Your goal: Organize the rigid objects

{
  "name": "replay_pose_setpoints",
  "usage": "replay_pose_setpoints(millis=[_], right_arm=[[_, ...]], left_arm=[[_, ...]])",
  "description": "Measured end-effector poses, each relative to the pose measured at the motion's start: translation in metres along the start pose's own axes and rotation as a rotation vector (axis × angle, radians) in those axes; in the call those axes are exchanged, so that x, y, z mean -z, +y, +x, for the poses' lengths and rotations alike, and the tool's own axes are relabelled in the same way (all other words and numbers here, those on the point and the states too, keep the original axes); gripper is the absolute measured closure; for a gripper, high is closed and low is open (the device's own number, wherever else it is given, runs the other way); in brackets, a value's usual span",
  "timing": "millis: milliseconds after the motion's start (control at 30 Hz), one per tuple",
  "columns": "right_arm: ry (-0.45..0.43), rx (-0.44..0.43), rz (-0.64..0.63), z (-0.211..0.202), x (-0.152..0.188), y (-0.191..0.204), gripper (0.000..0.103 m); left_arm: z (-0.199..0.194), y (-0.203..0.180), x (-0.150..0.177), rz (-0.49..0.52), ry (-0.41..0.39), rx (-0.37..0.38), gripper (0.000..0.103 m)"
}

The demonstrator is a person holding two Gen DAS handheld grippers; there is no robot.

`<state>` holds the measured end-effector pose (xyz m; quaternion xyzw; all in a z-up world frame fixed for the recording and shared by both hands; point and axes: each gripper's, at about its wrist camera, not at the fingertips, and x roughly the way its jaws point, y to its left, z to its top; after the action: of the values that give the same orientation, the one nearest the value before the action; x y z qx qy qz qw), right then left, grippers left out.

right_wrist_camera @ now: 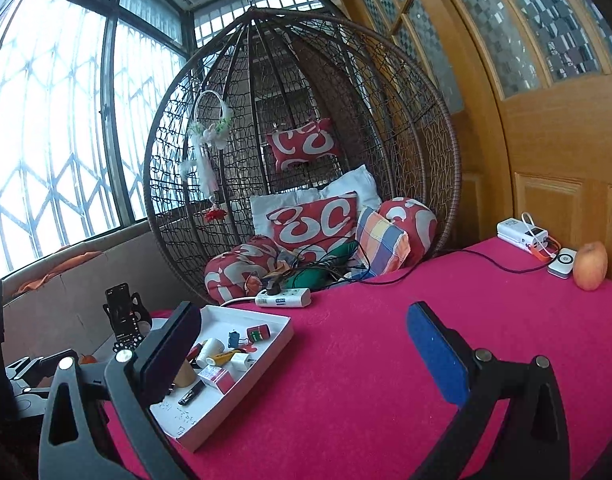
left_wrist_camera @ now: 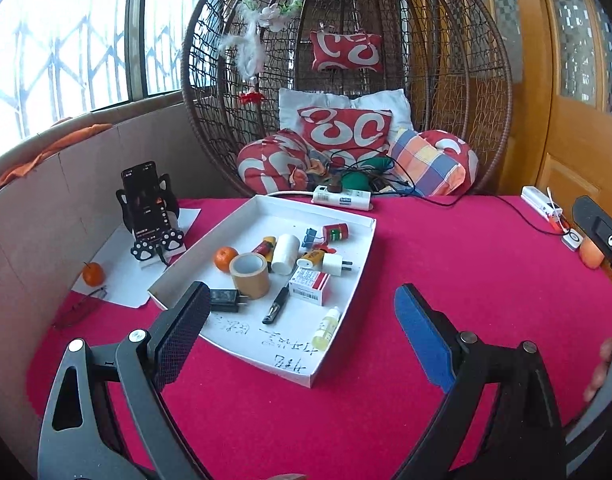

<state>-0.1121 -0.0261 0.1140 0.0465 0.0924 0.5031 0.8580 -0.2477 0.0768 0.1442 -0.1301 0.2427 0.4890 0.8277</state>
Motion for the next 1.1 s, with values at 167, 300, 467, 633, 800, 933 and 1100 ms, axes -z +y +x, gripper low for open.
replay_pose_setpoints(millis=[167, 300, 467, 633, 800, 933, 1100], right_arm=[[0.000, 0.023, 0.019, -0.009, 0.005, -0.008, 0.000], [0.001, 0.034, 0.036, -0.015, 0.006, -0.012, 0.000], [-0.008, 0.038, 0.037, -0.022, 0.006, -0.011, 0.000], [-0.031, 0.036, 0.026, -0.030, 0.004, -0.008, 0.000], [-0.038, 0.034, 0.016, -0.034, 0.003, -0.006, 0.000], [-0.036, 0.034, 0.014, -0.035, 0.004, -0.006, 0.000], [-0.029, 0.036, 0.010, -0.035, 0.005, -0.005, 0.000]], left_arm=[[-0.007, -0.006, 0.010, 0.027, 0.012, 0.009, 0.009], [-0.011, -0.007, 0.013, 0.032, 0.016, 0.017, 0.009], [-0.016, -0.006, 0.014, 0.025, 0.010, 0.013, 0.009], [-0.022, -0.004, 0.015, 0.021, 0.004, 0.012, 0.009], [-0.025, -0.003, 0.016, 0.019, 0.003, 0.011, 0.009], [-0.026, -0.003, 0.016, 0.019, 0.003, 0.011, 0.009], [-0.029, -0.002, 0.020, 0.019, -0.007, 0.017, 0.009]])
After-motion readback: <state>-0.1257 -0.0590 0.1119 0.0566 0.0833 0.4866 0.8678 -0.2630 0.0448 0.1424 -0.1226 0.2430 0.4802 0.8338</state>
